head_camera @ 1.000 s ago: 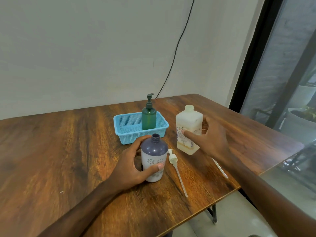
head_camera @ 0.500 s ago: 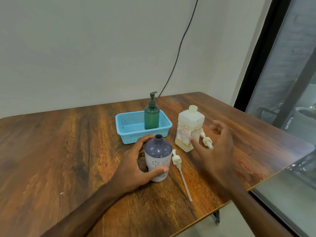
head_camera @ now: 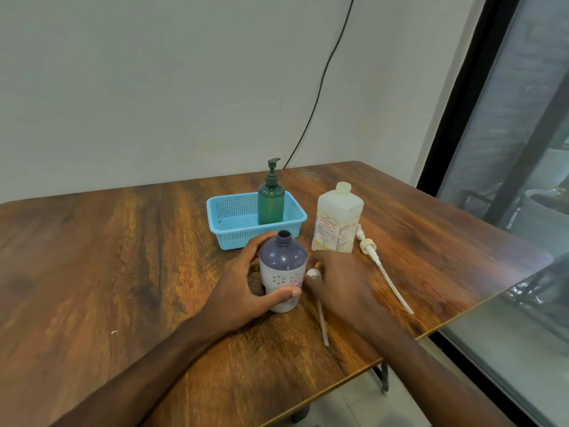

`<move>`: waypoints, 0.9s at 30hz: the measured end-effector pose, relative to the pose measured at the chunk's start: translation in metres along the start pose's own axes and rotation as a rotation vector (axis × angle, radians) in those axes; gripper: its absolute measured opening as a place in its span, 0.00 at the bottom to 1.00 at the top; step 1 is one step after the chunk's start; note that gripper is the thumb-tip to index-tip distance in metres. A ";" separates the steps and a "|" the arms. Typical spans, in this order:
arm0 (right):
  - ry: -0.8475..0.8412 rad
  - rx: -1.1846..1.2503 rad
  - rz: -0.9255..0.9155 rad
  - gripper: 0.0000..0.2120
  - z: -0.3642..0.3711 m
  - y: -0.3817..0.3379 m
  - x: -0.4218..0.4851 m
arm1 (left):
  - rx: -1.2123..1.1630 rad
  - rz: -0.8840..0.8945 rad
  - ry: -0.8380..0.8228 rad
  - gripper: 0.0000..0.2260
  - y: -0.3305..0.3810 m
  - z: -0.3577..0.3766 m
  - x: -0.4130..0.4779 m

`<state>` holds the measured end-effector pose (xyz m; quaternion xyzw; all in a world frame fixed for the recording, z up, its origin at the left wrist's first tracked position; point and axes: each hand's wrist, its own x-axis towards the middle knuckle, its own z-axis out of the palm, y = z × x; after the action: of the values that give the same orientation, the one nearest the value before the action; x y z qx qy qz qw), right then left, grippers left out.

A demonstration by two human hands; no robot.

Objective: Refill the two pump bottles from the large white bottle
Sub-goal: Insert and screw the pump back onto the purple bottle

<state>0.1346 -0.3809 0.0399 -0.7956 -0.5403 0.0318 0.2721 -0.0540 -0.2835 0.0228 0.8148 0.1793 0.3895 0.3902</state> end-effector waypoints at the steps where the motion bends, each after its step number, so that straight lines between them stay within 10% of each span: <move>1: -0.010 0.008 0.007 0.11 0.000 0.000 0.003 | 0.004 0.001 -0.001 0.41 -0.001 0.000 0.000; 12: 0.459 0.542 -0.244 0.11 -0.081 -0.061 -0.006 | -0.026 0.006 -0.002 0.40 0.000 0.002 0.001; 27: 0.445 0.726 -0.485 0.14 -0.116 -0.103 -0.004 | -0.083 -0.043 -0.031 0.39 0.004 0.001 -0.002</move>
<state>0.0858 -0.4033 0.1862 -0.4881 -0.5929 -0.0171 0.6402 -0.0544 -0.2878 0.0251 0.7999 0.1746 0.3752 0.4347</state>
